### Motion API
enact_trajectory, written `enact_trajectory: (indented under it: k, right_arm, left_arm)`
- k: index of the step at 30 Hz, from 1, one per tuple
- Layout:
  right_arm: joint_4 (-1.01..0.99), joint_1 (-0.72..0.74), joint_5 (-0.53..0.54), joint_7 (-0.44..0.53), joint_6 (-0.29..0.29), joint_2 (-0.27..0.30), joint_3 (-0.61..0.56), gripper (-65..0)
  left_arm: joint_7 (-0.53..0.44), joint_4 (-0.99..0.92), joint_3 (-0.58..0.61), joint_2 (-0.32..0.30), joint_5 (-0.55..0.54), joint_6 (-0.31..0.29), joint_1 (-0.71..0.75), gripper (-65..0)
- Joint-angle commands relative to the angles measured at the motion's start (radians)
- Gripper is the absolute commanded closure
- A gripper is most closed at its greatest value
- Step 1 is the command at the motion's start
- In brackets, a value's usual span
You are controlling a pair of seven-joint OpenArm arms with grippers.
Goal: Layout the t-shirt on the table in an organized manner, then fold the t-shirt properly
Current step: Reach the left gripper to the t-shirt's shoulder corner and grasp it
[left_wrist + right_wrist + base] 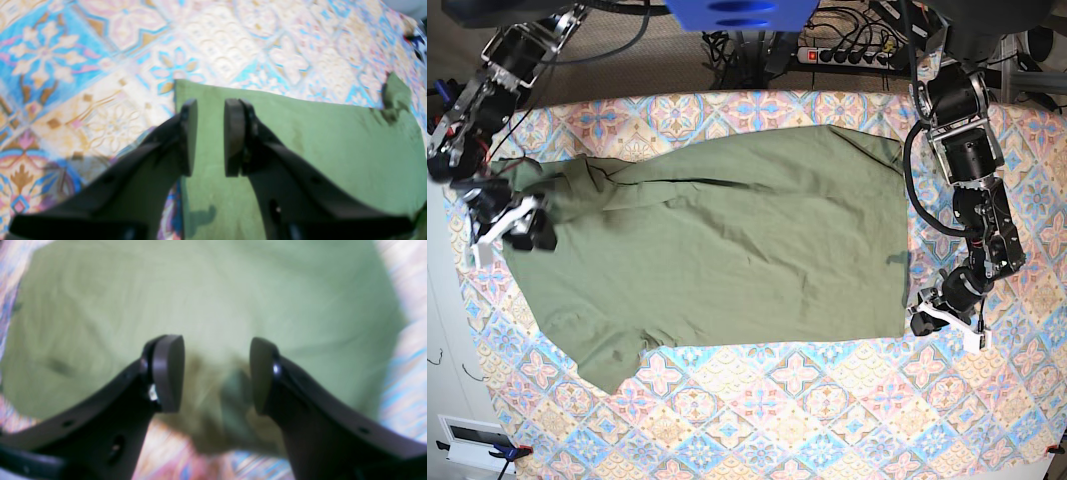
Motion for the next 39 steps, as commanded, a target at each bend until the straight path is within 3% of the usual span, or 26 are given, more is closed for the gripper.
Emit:
enact_trajectory:
  k: [1,7,14,19,22,26,29,39]
  right_arm:
    - [0.018,0.015,-0.005,0.010,0.005,0.022,0.003,-30.3]
    - [0.008,0.043,-0.051,0.010,0.005,0.033,0.003,-30.3]
    - [0.018,0.043,-0.051,0.010,0.005,0.033,0.003,-30.3]
    - [0.018,0.040,-0.051,0.008,0.005,0.058,0.003,-30.3]
    - [0.018,0.038,-0.051,0.008,0.005,0.061,0.005,-30.3]
    - [0.019,0.038,-0.051,0.005,0.005,0.061,0.006,-30.3]
    - [0.047,0.038,-0.049,0.003,0.005,0.061,0.006,-30.3]
    - [0.073,0.038,-0.049,0.003,0.005,0.061,0.006,-30.3]
  left_arm:
    - [-0.033,0.018,-0.003,-0.016,-0.013,-0.009,-0.031,-12.7]
    - [-0.043,0.015,-0.009,-0.011,0.077,-0.009,-0.031,-12.8]
    - [-0.067,-0.066,-0.011,-0.013,0.086,-0.006,-0.034,-12.9]
    - [-0.107,-0.068,-0.011,-0.011,0.079,0.131,-0.011,-13.5]
    - [-0.127,-0.068,-0.007,-0.008,0.080,0.160,-0.004,-20.7]
    - [-0.125,-0.116,-0.003,0.023,0.079,0.160,-0.011,-33.2]
    - [-0.125,-0.129,-0.003,0.033,0.079,0.157,-0.013,-39.0]
    - [-0.127,-0.131,-0.003,0.086,0.079,0.156,-0.013,-39.3]
